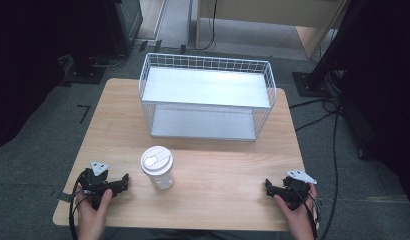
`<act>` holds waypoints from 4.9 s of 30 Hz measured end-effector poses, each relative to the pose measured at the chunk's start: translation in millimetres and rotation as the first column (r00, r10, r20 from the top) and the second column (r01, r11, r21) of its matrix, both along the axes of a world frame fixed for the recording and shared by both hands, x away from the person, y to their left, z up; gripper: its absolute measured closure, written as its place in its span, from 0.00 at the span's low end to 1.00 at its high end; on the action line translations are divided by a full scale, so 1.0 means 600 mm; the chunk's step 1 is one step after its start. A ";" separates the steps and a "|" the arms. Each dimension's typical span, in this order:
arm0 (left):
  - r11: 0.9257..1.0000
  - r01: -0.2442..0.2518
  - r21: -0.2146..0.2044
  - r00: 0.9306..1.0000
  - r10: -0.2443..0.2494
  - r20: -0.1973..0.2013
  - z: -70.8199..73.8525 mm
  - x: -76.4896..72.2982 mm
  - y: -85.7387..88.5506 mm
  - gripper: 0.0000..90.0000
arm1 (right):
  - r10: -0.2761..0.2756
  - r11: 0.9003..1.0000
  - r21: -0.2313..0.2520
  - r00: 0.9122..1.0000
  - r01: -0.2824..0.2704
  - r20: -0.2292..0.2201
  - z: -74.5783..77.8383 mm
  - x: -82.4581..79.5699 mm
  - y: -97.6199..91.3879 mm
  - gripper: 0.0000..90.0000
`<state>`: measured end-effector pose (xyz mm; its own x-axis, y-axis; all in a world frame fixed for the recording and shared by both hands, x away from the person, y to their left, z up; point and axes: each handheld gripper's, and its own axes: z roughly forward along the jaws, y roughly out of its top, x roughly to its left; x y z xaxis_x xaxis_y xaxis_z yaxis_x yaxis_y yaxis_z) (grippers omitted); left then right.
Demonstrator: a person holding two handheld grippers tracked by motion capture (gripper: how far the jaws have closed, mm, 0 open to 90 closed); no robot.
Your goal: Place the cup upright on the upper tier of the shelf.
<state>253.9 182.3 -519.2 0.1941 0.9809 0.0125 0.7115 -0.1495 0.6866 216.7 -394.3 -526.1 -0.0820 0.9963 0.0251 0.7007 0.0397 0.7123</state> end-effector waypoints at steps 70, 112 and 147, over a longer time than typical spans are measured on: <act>0.840 0.500 -0.208 0.827 -0.392 0.404 0.060 -0.055 -0.155 0.00 | 0.000 1.000 0.000 1.000 0.000 0.000 0.000 -0.001 0.000 0.02; 0.905 0.406 -0.131 0.783 -0.270 0.560 0.166 -0.013 -0.214 0.18 | 0.001 1.000 -0.002 1.000 -0.001 0.001 0.000 -0.001 0.000 0.02; 0.918 0.386 -0.093 0.659 -0.204 0.724 0.300 0.051 -0.257 0.18 | 0.001 1.000 -0.001 1.000 -0.001 0.003 0.000 -0.001 0.000 0.02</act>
<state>284.6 28.3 -339.1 0.4982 0.8651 0.0581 -0.0317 -0.0488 0.9983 215.8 -394.5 -526.3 -0.0831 0.9962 0.0241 0.6983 0.0410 0.7146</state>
